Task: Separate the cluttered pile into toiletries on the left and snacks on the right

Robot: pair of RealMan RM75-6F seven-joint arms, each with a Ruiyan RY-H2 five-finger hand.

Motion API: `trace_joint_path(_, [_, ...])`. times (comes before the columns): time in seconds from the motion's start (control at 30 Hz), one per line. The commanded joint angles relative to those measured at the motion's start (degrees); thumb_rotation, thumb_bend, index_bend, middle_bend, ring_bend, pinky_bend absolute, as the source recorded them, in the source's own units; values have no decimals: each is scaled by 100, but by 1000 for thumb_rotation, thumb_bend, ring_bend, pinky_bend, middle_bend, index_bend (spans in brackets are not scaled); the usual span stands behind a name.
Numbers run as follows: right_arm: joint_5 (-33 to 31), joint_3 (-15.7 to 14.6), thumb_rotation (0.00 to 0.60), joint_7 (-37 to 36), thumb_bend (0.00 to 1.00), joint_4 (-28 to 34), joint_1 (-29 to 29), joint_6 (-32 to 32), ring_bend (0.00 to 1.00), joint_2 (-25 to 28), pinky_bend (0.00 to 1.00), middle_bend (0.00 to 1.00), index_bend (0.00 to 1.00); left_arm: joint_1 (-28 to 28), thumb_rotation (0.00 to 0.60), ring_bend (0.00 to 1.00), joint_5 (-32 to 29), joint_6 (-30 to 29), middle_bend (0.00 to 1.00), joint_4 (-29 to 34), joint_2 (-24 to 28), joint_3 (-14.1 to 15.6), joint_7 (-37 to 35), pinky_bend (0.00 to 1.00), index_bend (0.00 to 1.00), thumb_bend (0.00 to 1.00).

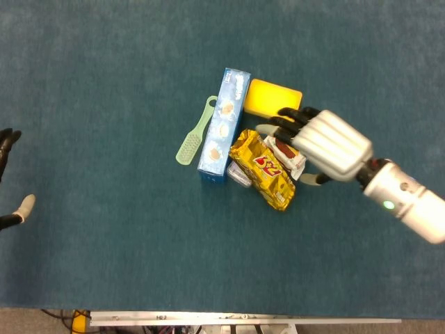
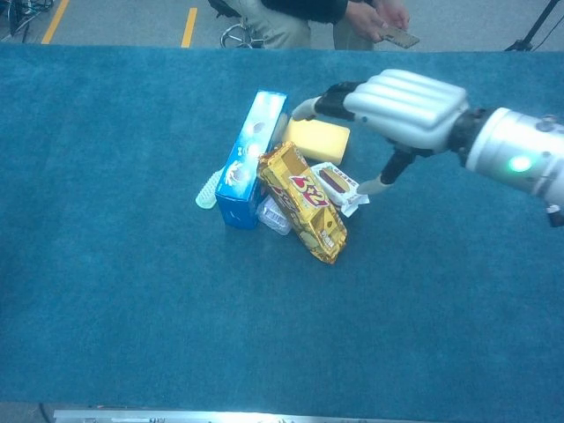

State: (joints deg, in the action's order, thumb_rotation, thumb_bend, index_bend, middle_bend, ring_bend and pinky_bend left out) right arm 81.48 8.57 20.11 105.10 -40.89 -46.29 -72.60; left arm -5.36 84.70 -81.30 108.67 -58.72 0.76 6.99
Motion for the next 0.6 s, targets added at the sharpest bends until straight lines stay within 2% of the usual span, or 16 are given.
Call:
trace_joint_path(0.03, [-204,59,600,177,0,-99,-173,116,150,-206,305,205,150,9,600,39,-12,-4,93,-19,9,-2,-29,85,76,264])
trace_joint_path(0.37, [-930,72,600,659,0,-387,-687,466,150,-702,296,205,150,24,600,39,-23,10,93,-68,24,2,-108,85,76,264])
trace_joint_path(0.6, [-1231,-154,600,863,0,-446,-840,540,149,-744,296,205,150,40,600,39,-7,-4,93,-73,33,6,-151,85,76,264])
